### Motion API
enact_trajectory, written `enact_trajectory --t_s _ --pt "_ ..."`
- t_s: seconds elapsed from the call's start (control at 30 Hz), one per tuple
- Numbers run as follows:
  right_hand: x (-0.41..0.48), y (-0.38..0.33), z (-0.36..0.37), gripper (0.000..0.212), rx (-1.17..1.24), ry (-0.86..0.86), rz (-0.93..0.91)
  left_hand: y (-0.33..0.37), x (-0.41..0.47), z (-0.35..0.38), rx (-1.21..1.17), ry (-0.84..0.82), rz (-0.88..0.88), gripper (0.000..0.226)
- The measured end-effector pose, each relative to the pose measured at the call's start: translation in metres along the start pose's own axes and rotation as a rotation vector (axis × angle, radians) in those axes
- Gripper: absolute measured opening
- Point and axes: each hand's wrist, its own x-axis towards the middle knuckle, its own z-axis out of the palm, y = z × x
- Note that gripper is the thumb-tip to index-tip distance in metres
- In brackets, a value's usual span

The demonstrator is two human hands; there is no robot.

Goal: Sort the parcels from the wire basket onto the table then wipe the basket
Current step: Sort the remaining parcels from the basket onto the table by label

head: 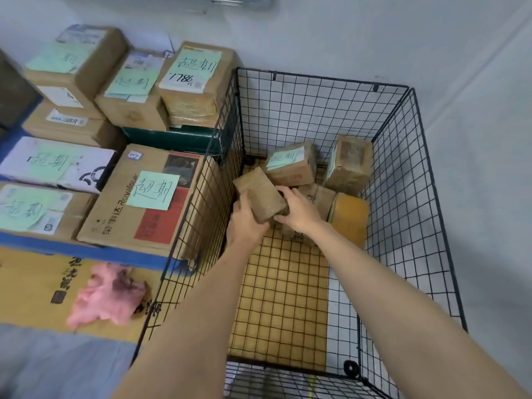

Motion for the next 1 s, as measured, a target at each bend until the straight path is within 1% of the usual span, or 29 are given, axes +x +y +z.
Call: enact_trajectory --t_s 0.27,0.37,0.53,0.73,0.87,1.0 --pt "-0.004 -0.005 -0.001 0.068 0.119 -0.050 0.013 -0.001 -0.005 -0.008 -0.131 0.023 0.000 0.089" --pt "-0.010 -0.010 -0.010 0.069 0.207 -0.054 0.026 0.006 -0.009 -0.017 -0.147 0.037 0.035 0.085" --pt "-0.025 -0.018 -0.039 0.070 0.301 0.005 0.005 0.027 -0.016 -0.037 -0.130 0.082 0.136 0.080" --pt "-0.053 -0.035 -0.097 0.067 0.351 0.145 -0.088 0.069 -0.030 -0.069 -0.182 0.120 0.276 0.079" --pt "-0.073 -0.049 -0.140 0.066 0.446 0.344 -0.148 0.113 -0.036 -0.097 -0.255 0.167 0.405 0.079" --pt "-0.094 -0.065 -0.186 0.064 0.516 0.530 -0.228 0.158 -0.040 -0.132 -0.325 0.216 0.589 0.076"
